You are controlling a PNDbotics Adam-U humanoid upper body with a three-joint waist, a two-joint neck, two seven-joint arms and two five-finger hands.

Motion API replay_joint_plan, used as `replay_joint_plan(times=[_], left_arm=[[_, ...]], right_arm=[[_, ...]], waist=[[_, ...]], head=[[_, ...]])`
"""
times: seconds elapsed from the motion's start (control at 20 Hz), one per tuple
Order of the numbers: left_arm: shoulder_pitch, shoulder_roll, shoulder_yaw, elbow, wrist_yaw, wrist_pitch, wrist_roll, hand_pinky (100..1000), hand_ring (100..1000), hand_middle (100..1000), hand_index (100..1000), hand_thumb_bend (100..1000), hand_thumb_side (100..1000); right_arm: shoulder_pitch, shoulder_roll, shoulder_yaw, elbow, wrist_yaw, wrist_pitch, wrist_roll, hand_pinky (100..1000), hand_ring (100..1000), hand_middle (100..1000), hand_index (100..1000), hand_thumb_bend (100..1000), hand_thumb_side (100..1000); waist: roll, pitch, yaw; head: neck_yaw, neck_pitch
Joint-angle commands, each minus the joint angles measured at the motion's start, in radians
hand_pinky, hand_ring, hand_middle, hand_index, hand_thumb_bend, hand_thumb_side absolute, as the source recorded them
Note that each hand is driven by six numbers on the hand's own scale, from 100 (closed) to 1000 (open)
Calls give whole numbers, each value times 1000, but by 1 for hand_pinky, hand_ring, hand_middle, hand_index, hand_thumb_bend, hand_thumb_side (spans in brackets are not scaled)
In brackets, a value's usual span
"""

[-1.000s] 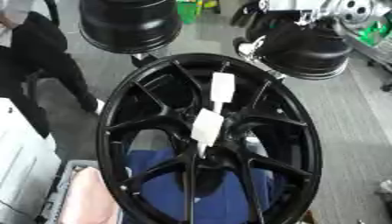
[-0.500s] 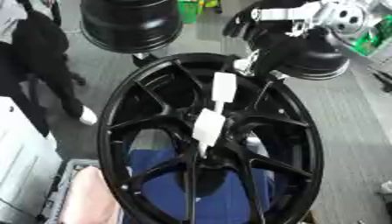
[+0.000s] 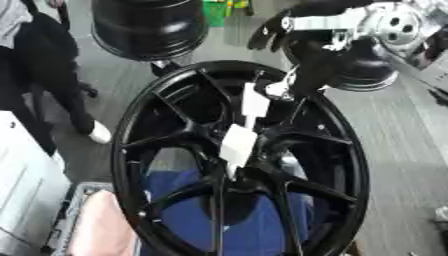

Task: Pull the pin out of the wheel hub.

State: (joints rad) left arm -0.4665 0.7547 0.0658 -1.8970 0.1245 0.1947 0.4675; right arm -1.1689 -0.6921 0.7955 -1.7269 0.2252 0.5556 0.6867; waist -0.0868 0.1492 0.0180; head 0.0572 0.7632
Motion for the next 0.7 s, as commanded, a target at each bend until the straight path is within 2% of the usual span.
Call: replay_joint_plan(times=[0.05, 0.3, 0.7], left_arm=[[-13, 16, 7, -8, 2, -1, -1, 658, 628, 583, 735, 521, 560], [-14, 14, 7, -8, 6, -1, -3, 659, 628, 583, 734, 520, 560], [-15, 11, 9, -7, 11, -1, -1, 660, 627, 582, 734, 519, 561]], right_arm=[[-10, -26, -8, -20, 2, 199, 189, 908, 878, 876, 914, 312, 442], [4, -20, -3, -15, 19, 222, 192, 913, 892, 887, 917, 327, 478], [20, -2, 1, 14, 13, 214, 192, 912, 891, 885, 912, 315, 520]], waist=[[7, -12, -1], [6, -10, 2], [7, -3, 8]], head=[[4, -2], [-3, -4], [-10, -7]])
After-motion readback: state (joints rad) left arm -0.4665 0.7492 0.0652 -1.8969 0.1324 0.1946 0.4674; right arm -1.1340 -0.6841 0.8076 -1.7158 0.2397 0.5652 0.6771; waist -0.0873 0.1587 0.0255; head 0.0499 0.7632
